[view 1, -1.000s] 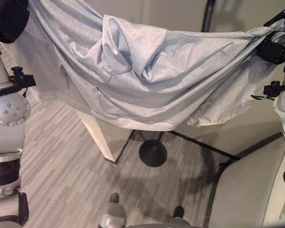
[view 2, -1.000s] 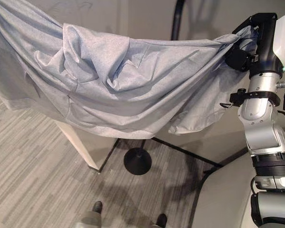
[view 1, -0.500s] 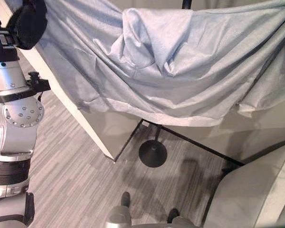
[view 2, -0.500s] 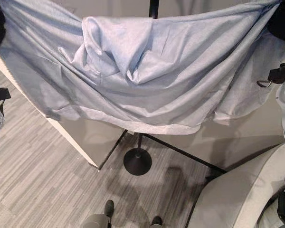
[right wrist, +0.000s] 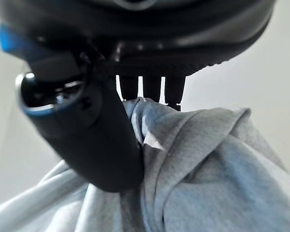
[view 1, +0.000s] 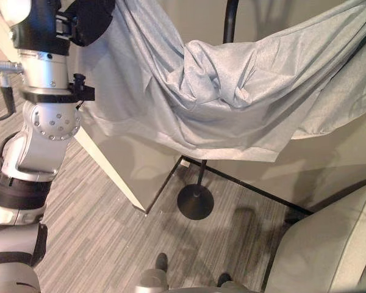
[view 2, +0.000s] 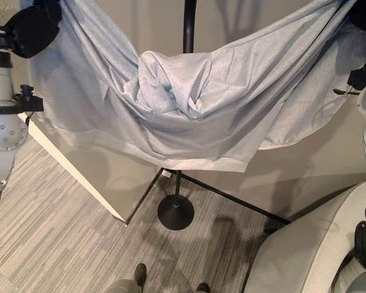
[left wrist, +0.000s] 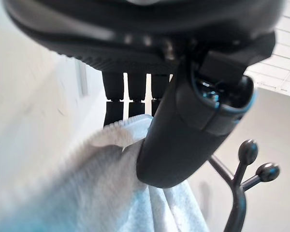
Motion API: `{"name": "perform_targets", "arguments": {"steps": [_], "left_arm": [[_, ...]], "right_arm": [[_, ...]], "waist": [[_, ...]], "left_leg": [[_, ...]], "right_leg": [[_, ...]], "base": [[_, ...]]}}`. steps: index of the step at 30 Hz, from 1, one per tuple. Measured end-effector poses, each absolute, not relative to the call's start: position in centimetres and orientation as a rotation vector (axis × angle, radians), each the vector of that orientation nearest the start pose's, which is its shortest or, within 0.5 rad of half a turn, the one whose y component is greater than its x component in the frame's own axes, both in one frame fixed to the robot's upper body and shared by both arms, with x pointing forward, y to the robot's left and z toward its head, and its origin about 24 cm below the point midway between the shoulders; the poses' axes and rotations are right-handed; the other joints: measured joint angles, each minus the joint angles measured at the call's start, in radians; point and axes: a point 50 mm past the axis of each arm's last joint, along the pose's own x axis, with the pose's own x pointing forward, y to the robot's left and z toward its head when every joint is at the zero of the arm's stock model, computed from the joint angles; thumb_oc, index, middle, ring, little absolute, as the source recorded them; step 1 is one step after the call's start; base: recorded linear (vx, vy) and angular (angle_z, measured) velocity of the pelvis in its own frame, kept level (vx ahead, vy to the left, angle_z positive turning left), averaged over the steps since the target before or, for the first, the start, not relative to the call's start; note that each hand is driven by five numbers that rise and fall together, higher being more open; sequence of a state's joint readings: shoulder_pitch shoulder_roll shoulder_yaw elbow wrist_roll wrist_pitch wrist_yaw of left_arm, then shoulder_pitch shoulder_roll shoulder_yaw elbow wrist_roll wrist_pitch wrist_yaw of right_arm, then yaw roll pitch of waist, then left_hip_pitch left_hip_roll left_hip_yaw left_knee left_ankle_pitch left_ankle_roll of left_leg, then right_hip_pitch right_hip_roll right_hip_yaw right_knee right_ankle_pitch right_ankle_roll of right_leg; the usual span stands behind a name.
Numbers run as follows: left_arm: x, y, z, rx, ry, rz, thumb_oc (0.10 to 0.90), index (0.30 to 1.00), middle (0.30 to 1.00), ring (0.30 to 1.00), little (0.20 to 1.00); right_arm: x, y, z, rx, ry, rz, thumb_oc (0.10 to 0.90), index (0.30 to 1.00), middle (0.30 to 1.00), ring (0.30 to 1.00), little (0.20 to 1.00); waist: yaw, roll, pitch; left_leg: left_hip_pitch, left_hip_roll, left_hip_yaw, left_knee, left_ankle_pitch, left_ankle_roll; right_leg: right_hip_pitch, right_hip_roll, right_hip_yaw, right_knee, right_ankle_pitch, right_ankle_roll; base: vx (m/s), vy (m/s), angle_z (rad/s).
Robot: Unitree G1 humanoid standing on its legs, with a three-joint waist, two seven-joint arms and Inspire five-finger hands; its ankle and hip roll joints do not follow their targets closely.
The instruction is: Hang the clothes on the sofa on the clothes rack.
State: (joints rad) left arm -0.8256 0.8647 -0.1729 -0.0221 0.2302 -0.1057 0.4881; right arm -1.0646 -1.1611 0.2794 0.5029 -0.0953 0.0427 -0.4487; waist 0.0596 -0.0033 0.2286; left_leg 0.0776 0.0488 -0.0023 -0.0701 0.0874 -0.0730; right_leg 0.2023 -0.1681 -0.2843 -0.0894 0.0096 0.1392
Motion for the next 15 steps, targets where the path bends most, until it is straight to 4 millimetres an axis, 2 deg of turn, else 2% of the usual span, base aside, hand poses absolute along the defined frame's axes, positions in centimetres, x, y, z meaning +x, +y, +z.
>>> {"name": "perform_targets", "arguments": {"steps": [8,13,15], "left_arm": [[31.8,21.5,35.8,0.99,-1.067,0.504,0.4,0.3,0.3,0.3,0.3],[34.0,23.3,35.4,1.029,-0.923,0.559,0.4,0.3,0.3,0.3,0.3],[34.9,23.0,35.5,1.07,-0.901,0.538,0.4,0.3,0.3,0.3,0.3]], "right_arm": [[31.6,-31.5,41.0,-0.993,-0.691,-0.845,0.4,0.3,0.3,0.3,0.3],[32.6,-31.1,41.5,-0.955,-0.657,-0.84,0.4,0.3,0.3,0.3,0.3],[33.6,-31.0,41.4,-0.988,-0.598,-0.847,0.4,0.3,0.3,0.3,0.3]], "waist": [[-0.013,0.004,-0.003],[-0.012,0.004,-0.014],[-0.01,0.003,-0.02]], "left_leg": [[0.0,0.002,0.011,-0.011,0.0,0.0],[-0.001,0.003,0.017,-0.016,0.0,0.0],[-0.001,0.005,0.019,-0.016,0.0,0.0]], "right_leg": [[-0.011,0.0,0.008,0.0,0.0,0.0],[-0.017,0.001,0.014,-0.001,0.0,0.0],[-0.018,0.001,0.015,0.0,0.0,0.0]], "base": [[0.04,0.012,-0.04],[0.01,0.009,-0.02],[0.0,0.005,-0.02]]}}
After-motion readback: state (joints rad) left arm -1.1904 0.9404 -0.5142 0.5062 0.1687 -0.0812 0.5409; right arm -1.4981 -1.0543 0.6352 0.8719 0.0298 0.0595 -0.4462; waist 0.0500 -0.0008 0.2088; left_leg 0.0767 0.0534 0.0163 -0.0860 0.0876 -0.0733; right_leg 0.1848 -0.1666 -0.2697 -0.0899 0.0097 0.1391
